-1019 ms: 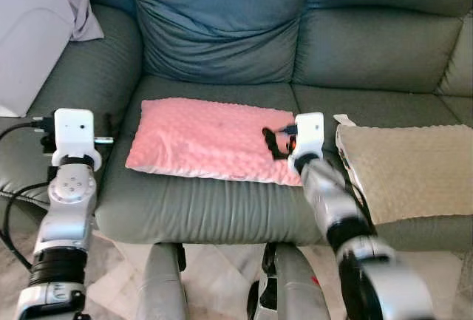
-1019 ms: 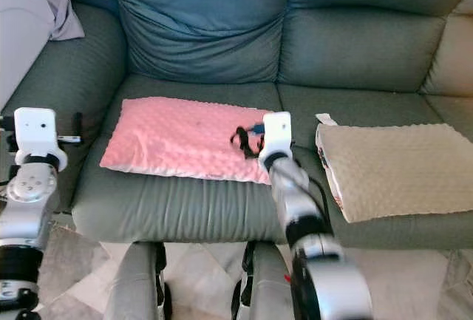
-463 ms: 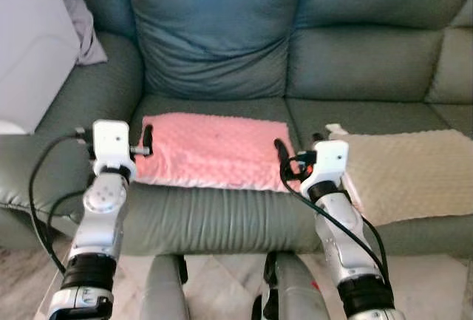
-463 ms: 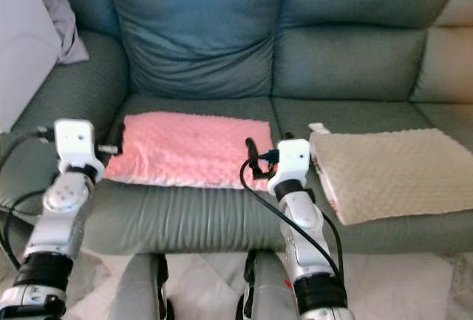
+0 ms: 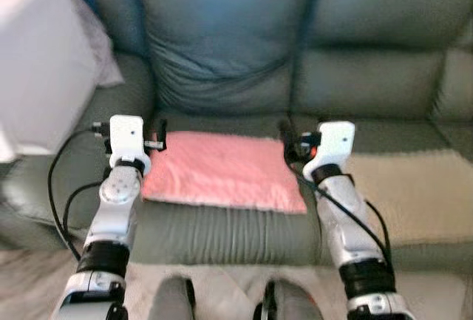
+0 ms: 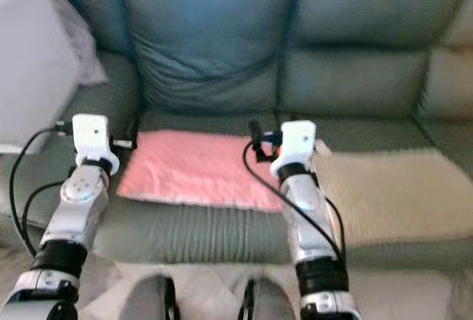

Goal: Move the pillow to the sofa

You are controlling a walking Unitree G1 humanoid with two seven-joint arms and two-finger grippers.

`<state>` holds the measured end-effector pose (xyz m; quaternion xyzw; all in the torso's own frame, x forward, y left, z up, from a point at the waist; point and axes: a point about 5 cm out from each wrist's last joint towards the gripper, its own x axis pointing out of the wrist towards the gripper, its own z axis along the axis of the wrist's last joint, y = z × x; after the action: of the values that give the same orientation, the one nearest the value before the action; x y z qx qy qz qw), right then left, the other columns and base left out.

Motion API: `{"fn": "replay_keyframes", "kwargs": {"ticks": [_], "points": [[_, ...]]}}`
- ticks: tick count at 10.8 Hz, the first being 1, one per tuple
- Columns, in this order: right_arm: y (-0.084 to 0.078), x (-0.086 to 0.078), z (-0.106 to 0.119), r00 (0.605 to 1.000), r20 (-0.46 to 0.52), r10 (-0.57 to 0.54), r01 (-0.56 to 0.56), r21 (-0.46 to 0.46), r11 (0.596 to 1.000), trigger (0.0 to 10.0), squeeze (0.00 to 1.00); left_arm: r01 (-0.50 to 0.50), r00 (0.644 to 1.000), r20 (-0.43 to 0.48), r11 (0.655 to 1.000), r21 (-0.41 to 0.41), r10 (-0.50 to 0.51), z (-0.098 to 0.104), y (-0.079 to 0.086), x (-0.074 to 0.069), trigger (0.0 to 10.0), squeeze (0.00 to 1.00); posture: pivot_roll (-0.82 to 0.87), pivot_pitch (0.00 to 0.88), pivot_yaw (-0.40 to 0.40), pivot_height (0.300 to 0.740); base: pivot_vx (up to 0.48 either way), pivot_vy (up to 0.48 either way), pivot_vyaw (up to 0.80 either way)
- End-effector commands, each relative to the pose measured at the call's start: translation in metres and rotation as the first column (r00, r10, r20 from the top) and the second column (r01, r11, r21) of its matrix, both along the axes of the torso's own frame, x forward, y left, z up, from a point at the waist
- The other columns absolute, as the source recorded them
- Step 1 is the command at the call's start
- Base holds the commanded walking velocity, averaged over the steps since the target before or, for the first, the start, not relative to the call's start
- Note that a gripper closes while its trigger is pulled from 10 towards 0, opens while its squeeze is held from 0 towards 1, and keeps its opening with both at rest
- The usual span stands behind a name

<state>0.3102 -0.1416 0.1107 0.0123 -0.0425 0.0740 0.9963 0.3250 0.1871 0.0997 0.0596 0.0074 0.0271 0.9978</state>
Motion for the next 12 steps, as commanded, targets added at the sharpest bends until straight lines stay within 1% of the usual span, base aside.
{"fn": "replay_keyframes", "kwargs": {"ticks": [1, 2, 4, 6, 8, 9, 10, 12], "points": [[-0.002, 0.002, 0.000, 1.000, -0.008, -0.016, 0.016, 0.011, 1.000, 10.0, 0.00, -0.007, 1.000, -0.007, 1.000, -0.013, 0.007, -0.002, -0.003, 0.001, 10.0, 0.00, -0.02, 0.000, -0.011, 0.740, 0.000, 0.000, 0.00], [-0.001, 0.003, 0.000, 1.000, -0.014, -0.020, 0.020, 0.015, 1.000, 10.0, 0.00, -0.004, 1.000, -0.015, 1.000, -0.006, 0.004, -0.003, -0.007, 0.003, 10.0, 0.00, -0.03, 0.000, -0.010, 0.740, 0.000, 0.000, 0.00], [-0.003, 0.004, -0.003, 0.999, -0.033, -0.032, 0.033, 0.026, 0.999, 10.0, 0.00, -0.016, 1.000, -0.023, 1.000, 0.004, 0.016, -0.002, -0.008, 0.008, 10.0, 0.00, -0.03, 0.000, -0.007, 0.740, 0.000, 0.000, 0.00], [-0.007, 0.003, -0.009, 0.996, -0.070, -0.053, 0.058, 0.059, 0.997, 10.0, 0.00, -0.015, 0.999, -0.029, 1.000, 0.003, 0.016, -0.003, -0.010, 0.008, 10.0, 0.00, -0.04, 0.000, -0.006, 0.740, 0.000, 0.000, 0.00], [-0.006, 0.002, -0.013, 0.995, -0.091, -0.046, 0.052, 0.067, 0.996, 10.0, 0.00, -0.004, 0.999, -0.036, 1.000, -0.002, 0.004, -0.006, -0.013, 0.008, 10.0, 0.00, -0.04, 0.000, -0.005, 0.740, 0.000, 0.000, 0.00], [-0.005, 0.001, -0.014, 0.994, -0.097, -0.042, 0.049, 0.069, 0.996, 10.0, 0.00, -0.001, 0.999, -0.038, 1.000, -0.004, 0.001, -0.006, -0.014, 0.007, 10.0, 0.00, -0.04, 0.000, -0.005, 0.740, 0.000, 0.000, 0.00], [-0.003, 0.000, -0.016, 0.994, -0.103, -0.032, 0.037, 0.051, 0.998, 10.0, 0.00, -0.001, 0.999, -0.040, 1.000, -0.003, 0.000, -0.006, -0.013, 0.007, 10.0, 0.00, -0.04, 0.000, -0.004, 0.740, 0.000, 0.000, 0.00], [-0.003, 0.000, -0.016, 0.994, -0.106, -0.029, 0.034, 0.054, 0.998, 10.0, 0.00, -0.002, 0.999, -0.041, 1.000, -0.004, 0.002, -0.007, -0.013, 0.007, 10.0, 0.00, -0.04, 0.000, -0.006, 0.740, 0.000, 0.000, 0.00]]}}
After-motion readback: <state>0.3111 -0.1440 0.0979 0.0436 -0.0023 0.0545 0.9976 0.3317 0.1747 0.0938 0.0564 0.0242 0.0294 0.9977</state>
